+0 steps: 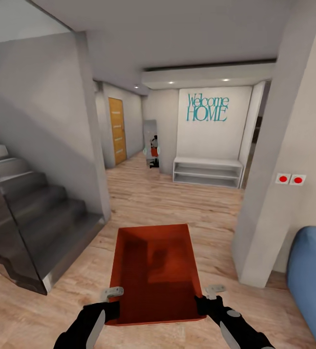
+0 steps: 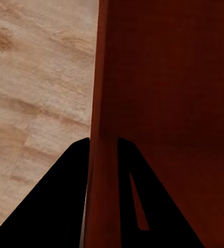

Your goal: Move the two storage containers from the living room to the garage. In the garage, place one container on the floor and stack the other container on top of it (either order is fine).

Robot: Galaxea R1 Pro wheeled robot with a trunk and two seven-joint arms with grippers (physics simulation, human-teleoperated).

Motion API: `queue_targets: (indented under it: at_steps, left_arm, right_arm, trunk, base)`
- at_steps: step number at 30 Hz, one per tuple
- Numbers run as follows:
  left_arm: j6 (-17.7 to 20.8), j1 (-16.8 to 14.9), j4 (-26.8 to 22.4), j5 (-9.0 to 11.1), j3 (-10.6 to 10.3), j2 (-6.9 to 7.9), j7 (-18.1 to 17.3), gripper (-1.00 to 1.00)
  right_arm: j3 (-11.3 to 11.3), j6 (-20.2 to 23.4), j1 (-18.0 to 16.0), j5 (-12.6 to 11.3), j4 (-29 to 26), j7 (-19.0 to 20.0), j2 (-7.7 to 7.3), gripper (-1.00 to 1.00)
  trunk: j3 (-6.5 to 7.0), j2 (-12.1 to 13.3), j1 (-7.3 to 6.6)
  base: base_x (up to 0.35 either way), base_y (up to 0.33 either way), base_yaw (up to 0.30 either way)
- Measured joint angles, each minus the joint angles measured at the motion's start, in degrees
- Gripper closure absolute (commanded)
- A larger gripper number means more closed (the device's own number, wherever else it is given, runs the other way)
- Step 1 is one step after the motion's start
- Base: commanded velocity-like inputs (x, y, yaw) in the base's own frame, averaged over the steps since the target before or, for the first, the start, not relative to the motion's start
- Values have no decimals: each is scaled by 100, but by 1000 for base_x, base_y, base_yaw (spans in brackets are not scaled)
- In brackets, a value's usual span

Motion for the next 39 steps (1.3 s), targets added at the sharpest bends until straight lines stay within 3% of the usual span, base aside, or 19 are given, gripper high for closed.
queue_targets:
  at_steps: [39]
  left_arm:
    - [1,0,0,0,0,0,0,100]
  right_arm:
    - [3,0,0,-1,1,-1,0,100]
  trunk:
    - [0,0,0]
  base:
    - [325,0,0]
